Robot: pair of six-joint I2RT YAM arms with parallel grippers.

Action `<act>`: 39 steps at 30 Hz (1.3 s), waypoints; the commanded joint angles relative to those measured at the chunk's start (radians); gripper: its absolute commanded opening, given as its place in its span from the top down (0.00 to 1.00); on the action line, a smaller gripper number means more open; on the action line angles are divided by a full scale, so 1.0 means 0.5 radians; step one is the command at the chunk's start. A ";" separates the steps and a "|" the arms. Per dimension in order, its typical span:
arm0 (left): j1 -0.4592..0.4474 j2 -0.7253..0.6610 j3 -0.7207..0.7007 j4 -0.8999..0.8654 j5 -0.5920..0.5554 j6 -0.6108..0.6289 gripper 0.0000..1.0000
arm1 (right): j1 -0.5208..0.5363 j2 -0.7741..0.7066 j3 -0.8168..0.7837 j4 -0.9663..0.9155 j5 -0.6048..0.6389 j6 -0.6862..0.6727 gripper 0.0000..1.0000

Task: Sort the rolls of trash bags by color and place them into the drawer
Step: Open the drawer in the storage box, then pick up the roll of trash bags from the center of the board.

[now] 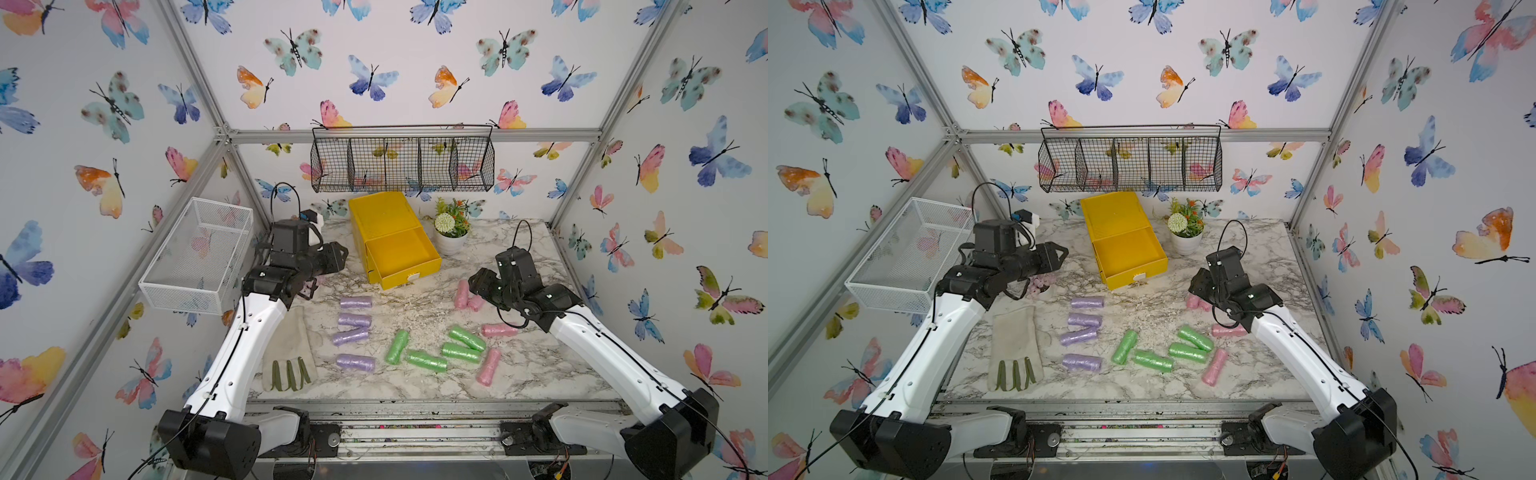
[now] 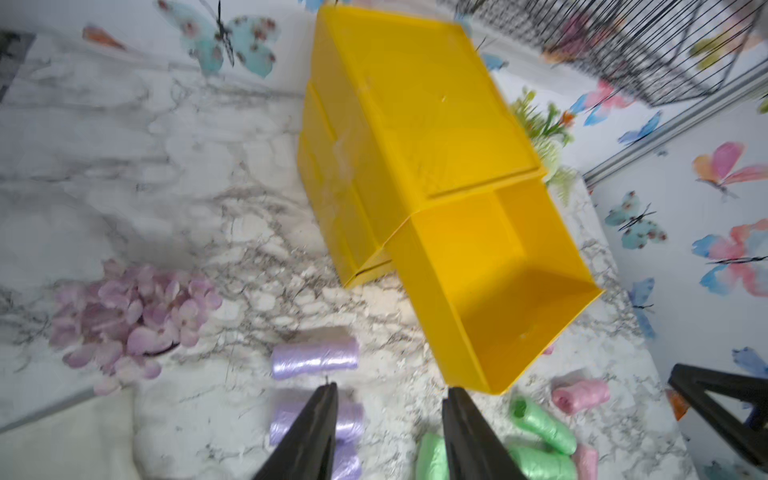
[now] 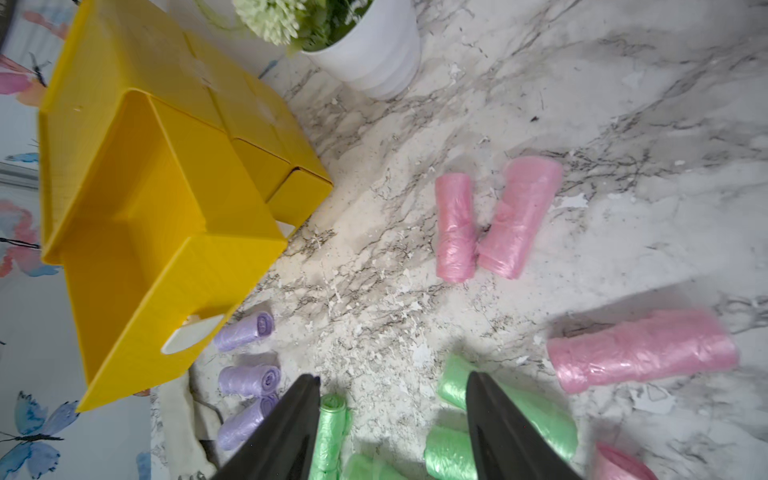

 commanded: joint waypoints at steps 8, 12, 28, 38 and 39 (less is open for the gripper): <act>-0.003 -0.305 -0.474 0.082 -0.012 0.064 0.54 | -0.097 0.309 0.001 -0.058 -0.222 -0.141 0.37; -0.003 -0.303 -0.558 0.084 -0.031 0.076 0.54 | -0.216 0.499 0.098 -0.012 -0.314 -0.189 0.40; 0.000 -0.345 -0.790 0.222 -0.108 0.091 0.53 | -0.309 1.171 0.598 -0.074 -0.305 -0.337 0.45; 0.009 -0.349 -0.794 0.208 -0.138 0.114 0.53 | -0.309 1.362 0.643 -0.091 -0.268 -0.359 0.44; 0.009 -0.350 -0.794 0.207 -0.141 0.114 0.53 | -0.309 1.373 0.640 -0.083 -0.271 -0.359 0.44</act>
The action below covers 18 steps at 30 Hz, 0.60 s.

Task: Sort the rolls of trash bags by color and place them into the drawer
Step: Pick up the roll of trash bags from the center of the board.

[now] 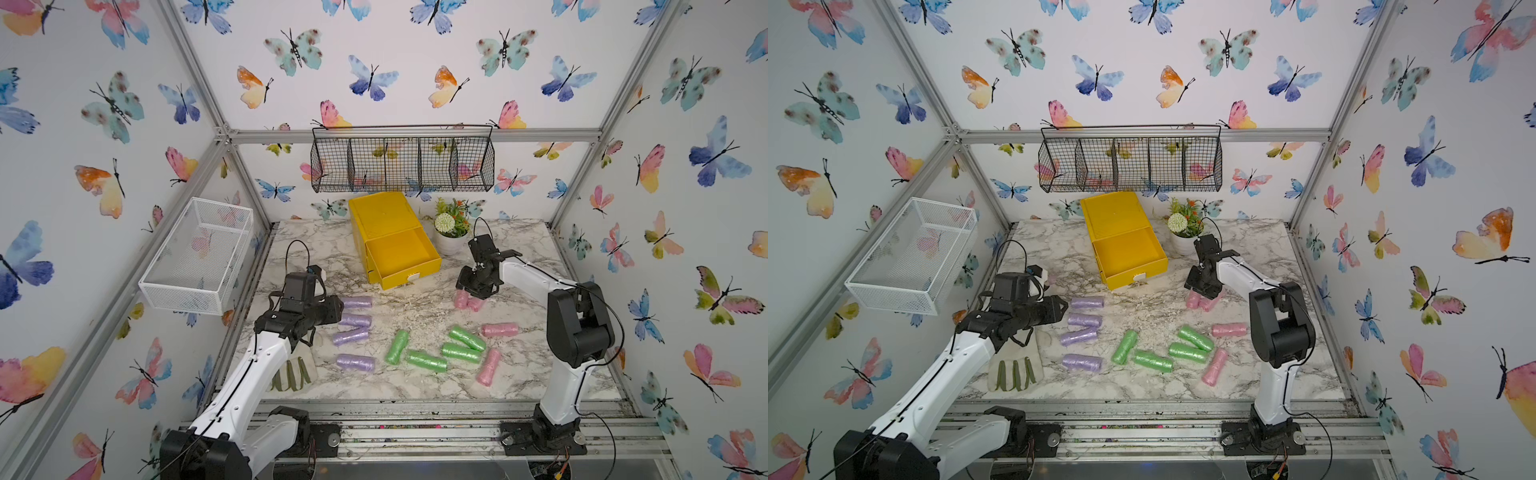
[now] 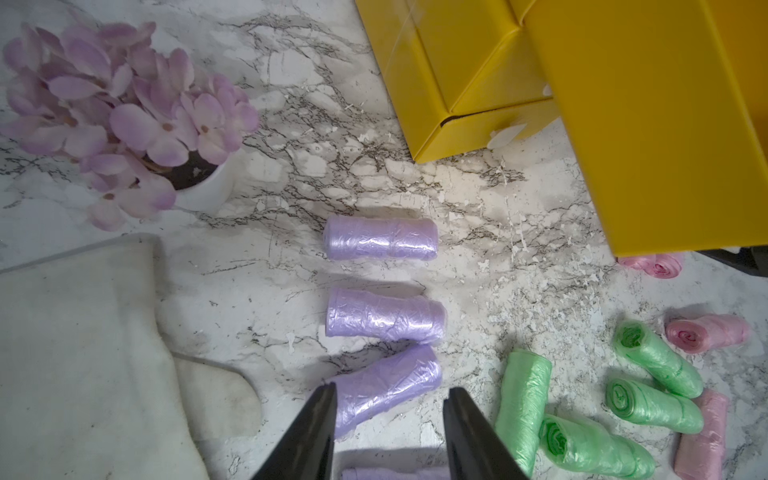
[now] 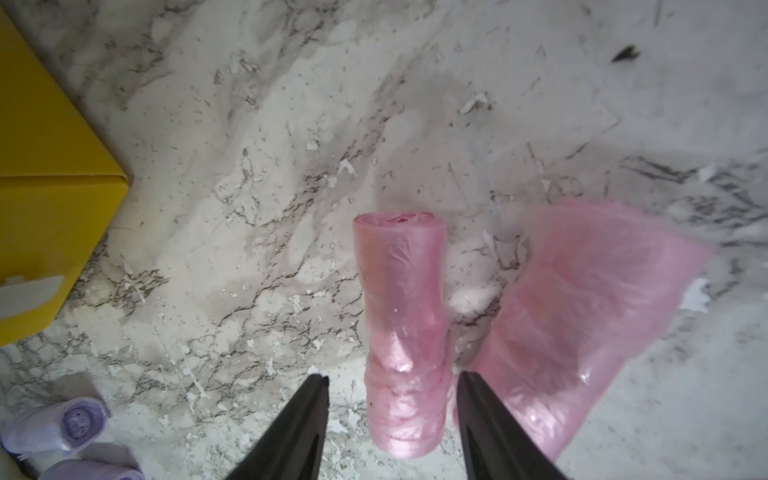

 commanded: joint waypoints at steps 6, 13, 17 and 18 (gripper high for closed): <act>0.007 -0.043 -0.002 0.023 -0.032 0.037 0.53 | 0.003 0.087 0.052 -0.020 0.049 -0.027 0.45; 0.010 -0.055 -0.009 0.023 -0.044 0.037 0.53 | -0.004 0.162 0.086 -0.018 0.080 -0.049 0.47; 0.010 -0.055 -0.009 0.023 -0.048 0.037 0.53 | -0.006 0.168 0.081 0.013 0.090 -0.047 0.51; 0.010 -0.052 -0.009 0.023 -0.050 0.037 0.53 | -0.006 0.170 0.082 0.016 0.090 -0.047 0.53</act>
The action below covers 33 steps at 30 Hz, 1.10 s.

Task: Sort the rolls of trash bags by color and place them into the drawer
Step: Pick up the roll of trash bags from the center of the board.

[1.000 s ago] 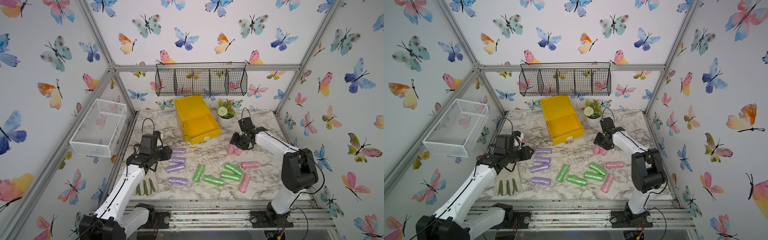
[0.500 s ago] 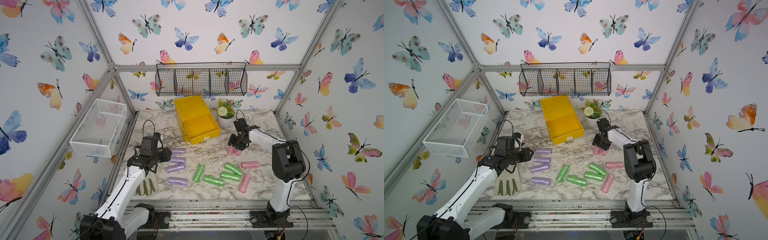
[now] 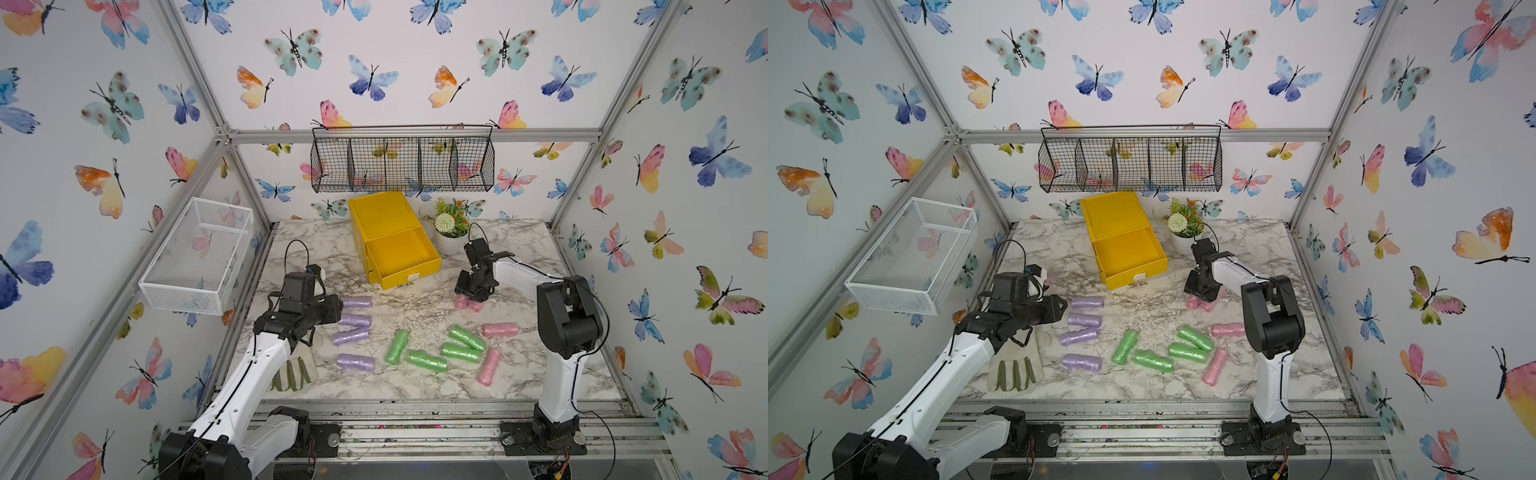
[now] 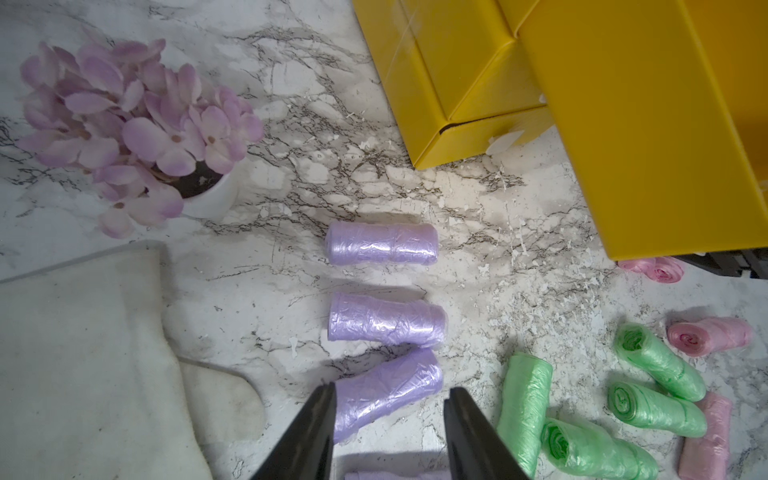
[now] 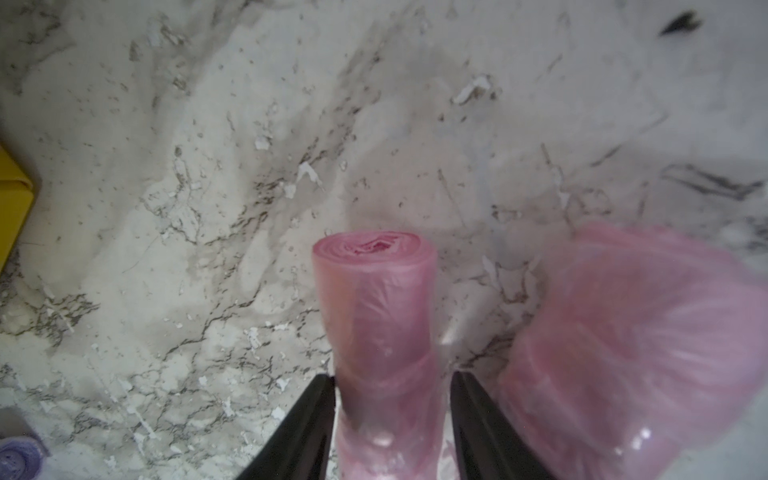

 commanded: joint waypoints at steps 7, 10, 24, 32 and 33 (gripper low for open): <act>0.013 -0.029 -0.009 0.007 -0.049 0.028 0.53 | -0.006 -0.061 -0.002 0.028 0.055 -0.014 0.71; 0.014 -0.026 -0.009 0.007 -0.058 0.025 0.53 | -0.006 -0.187 -0.048 0.039 0.017 0.004 0.72; 0.033 -0.013 -0.004 0.010 -0.043 -0.002 0.52 | 0.038 -1.390 -0.582 0.009 -0.254 0.451 0.77; 0.043 -0.001 0.055 0.030 -0.027 -0.062 0.52 | 0.188 -1.482 -0.273 0.200 -0.287 0.729 0.80; 0.043 -0.002 0.059 0.040 -0.029 -0.069 0.52 | 0.238 -1.447 -0.222 0.256 -0.268 0.774 0.80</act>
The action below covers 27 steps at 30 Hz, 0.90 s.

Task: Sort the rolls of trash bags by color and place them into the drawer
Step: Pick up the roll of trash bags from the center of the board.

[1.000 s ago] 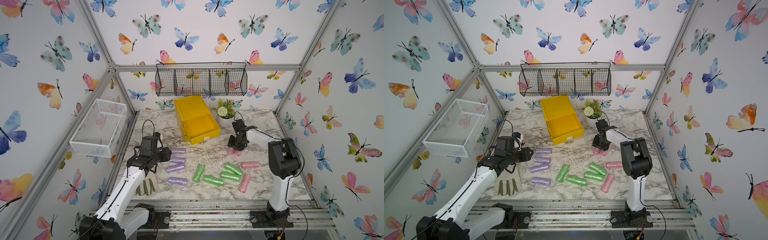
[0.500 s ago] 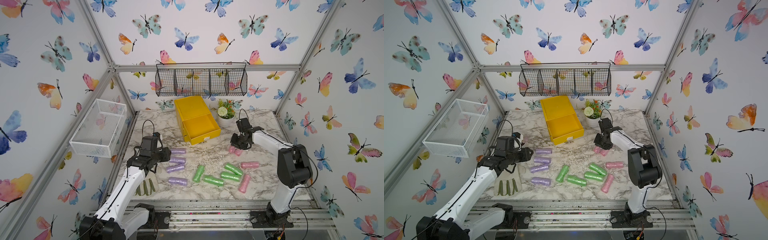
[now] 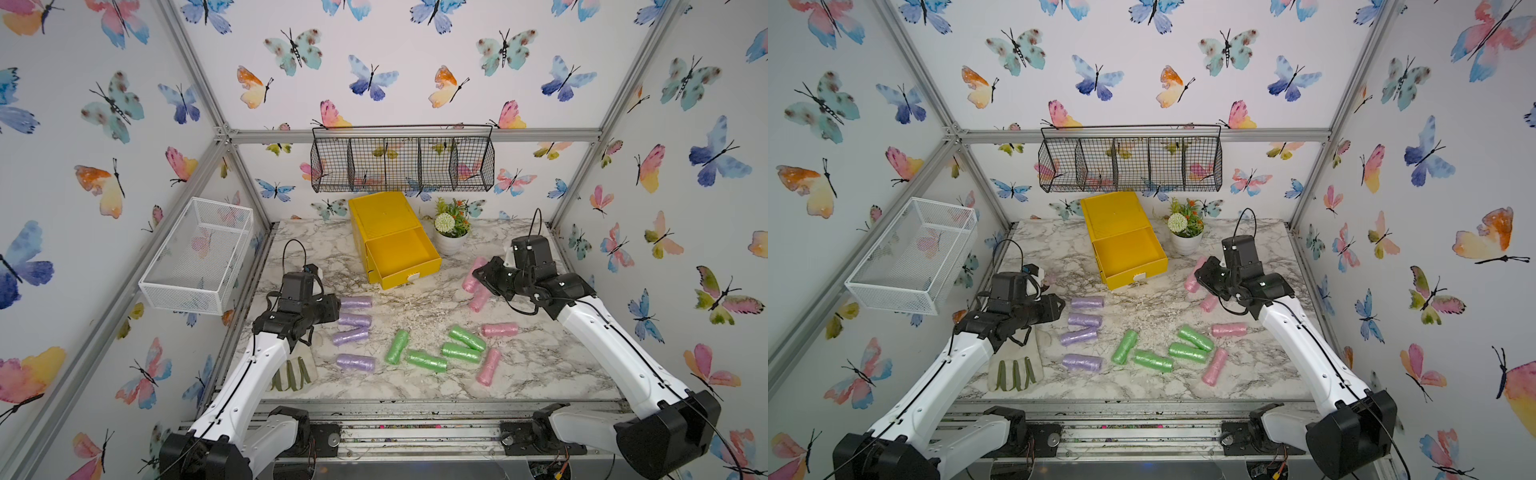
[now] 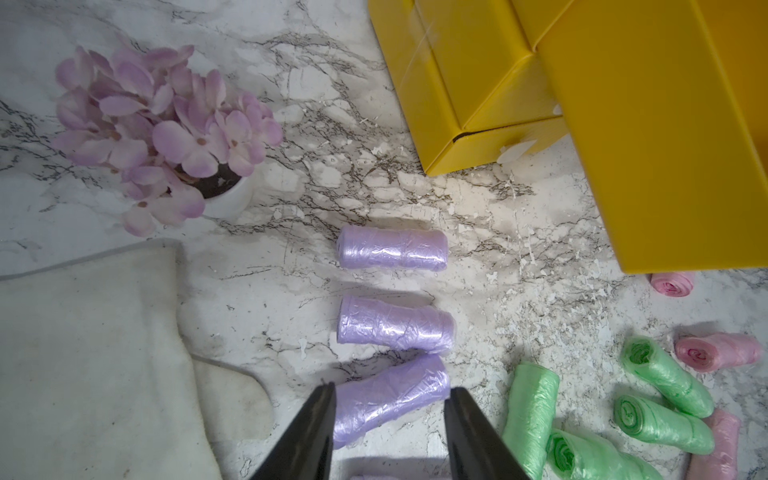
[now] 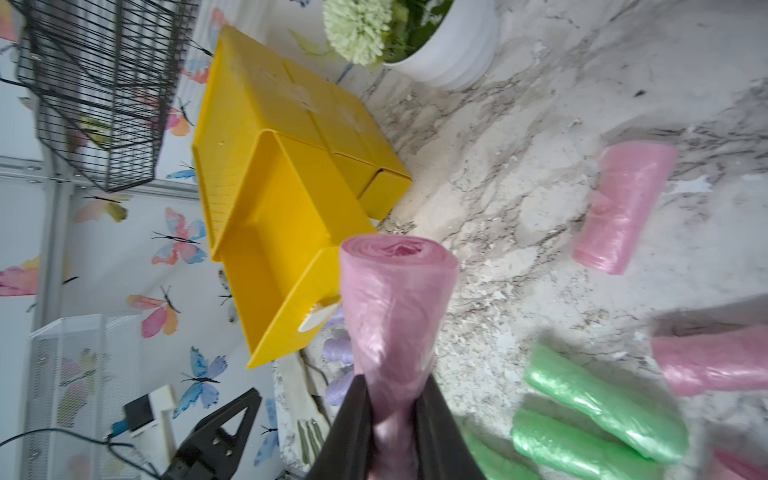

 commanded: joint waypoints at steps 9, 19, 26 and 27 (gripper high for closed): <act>0.019 -0.036 0.012 0.075 -0.070 -0.061 0.51 | 0.570 0.384 0.405 0.550 0.506 0.598 0.77; 0.023 -0.064 -0.003 0.078 -0.067 -0.064 0.51 | 0.711 0.983 1.045 0.113 0.817 0.985 0.77; 0.025 -0.064 -0.012 0.081 -0.037 -0.064 0.51 | 0.721 1.211 1.327 -0.109 0.919 1.192 0.78; 0.025 -0.067 -0.012 0.081 -0.035 -0.064 0.51 | 0.721 1.231 1.354 -0.138 0.933 1.205 0.78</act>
